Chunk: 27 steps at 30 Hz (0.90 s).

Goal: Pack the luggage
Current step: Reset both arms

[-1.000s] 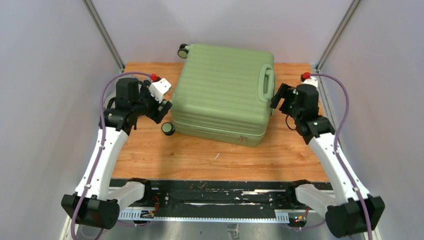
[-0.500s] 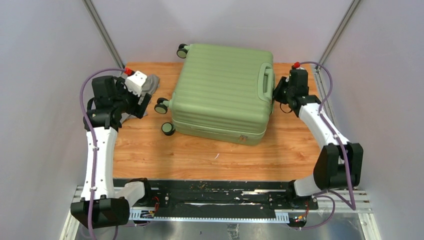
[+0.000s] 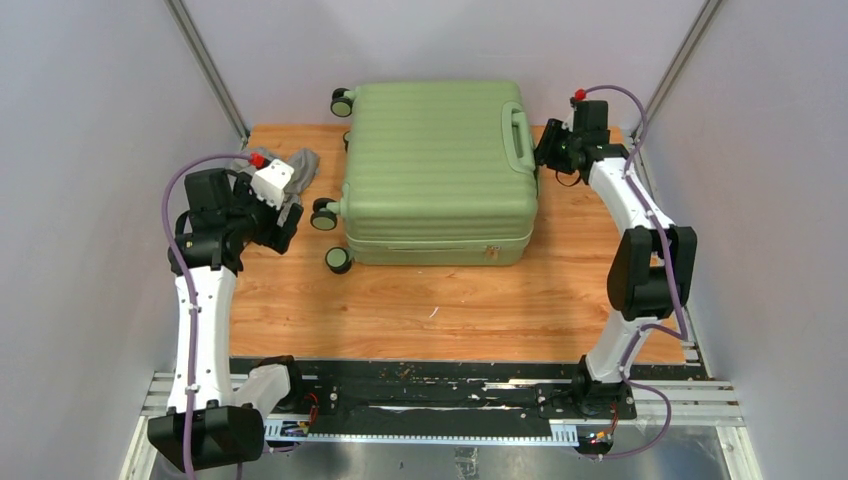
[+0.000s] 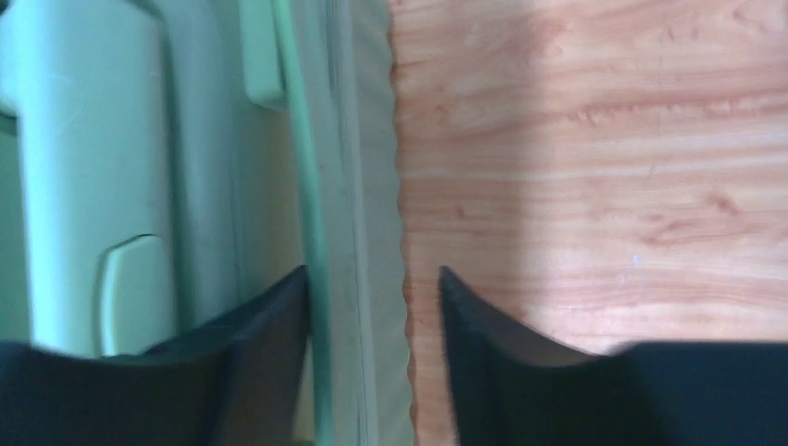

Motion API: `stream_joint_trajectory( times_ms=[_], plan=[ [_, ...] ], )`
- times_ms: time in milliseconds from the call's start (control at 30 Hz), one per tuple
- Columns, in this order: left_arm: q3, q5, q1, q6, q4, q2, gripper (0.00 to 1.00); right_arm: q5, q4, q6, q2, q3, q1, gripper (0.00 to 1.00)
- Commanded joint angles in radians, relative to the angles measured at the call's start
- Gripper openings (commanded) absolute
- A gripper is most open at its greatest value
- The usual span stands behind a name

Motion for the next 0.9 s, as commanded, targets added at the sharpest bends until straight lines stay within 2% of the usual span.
stream_joint_trajectory(
  times_ms=[0, 67, 100, 167, 333, 433, 500, 667, 867],
  plan=[
    [-0.017, 0.017, 0.011, 0.006, -0.007, 0.004, 0.86, 0.01, -0.02, 0.032, -0.103, -0.053, -0.002, 0.67],
    [-0.003, 0.02, 0.015, -0.009, -0.009, 0.024, 0.89, 0.052, 0.005, 0.028, -0.198, -0.136, -0.022, 0.91],
    [0.007, 0.019, 0.016, -0.013, -0.007, 0.031, 0.93, 0.067, 0.019, 0.033, -0.245, -0.176, -0.041, 0.93],
    [0.017, 0.006, 0.026, -0.027, 0.005, 0.041, 1.0, 0.099, 0.048, 0.044, -0.34, -0.249, -0.099, 0.94],
    [-0.047, -0.081, 0.069, -0.094, 0.144, 0.049, 1.0, 0.307, 0.094, 0.039, -0.574, -0.457, -0.18, 0.96],
    [-0.14, -0.137, 0.083, -0.112, 0.257, 0.051, 1.0, 0.431, 0.127, 0.001, -0.68, -0.582, -0.195, 0.99],
    [-0.214, -0.139, 0.088, -0.115, 0.354, 0.051, 1.0, 0.463, 0.173, -0.048, -0.725, -0.676, -0.2, 1.0],
    [-0.303, -0.06, 0.088, -0.202, 0.476, 0.142, 1.0, 0.487, 0.284, -0.109, -0.786, -0.878, -0.199, 1.0],
    [-0.437, -0.032, 0.087, -0.331, 0.769, 0.249, 1.0, 0.517, 0.362, -0.101, -0.736, -1.007, -0.198, 1.0]
  ],
)
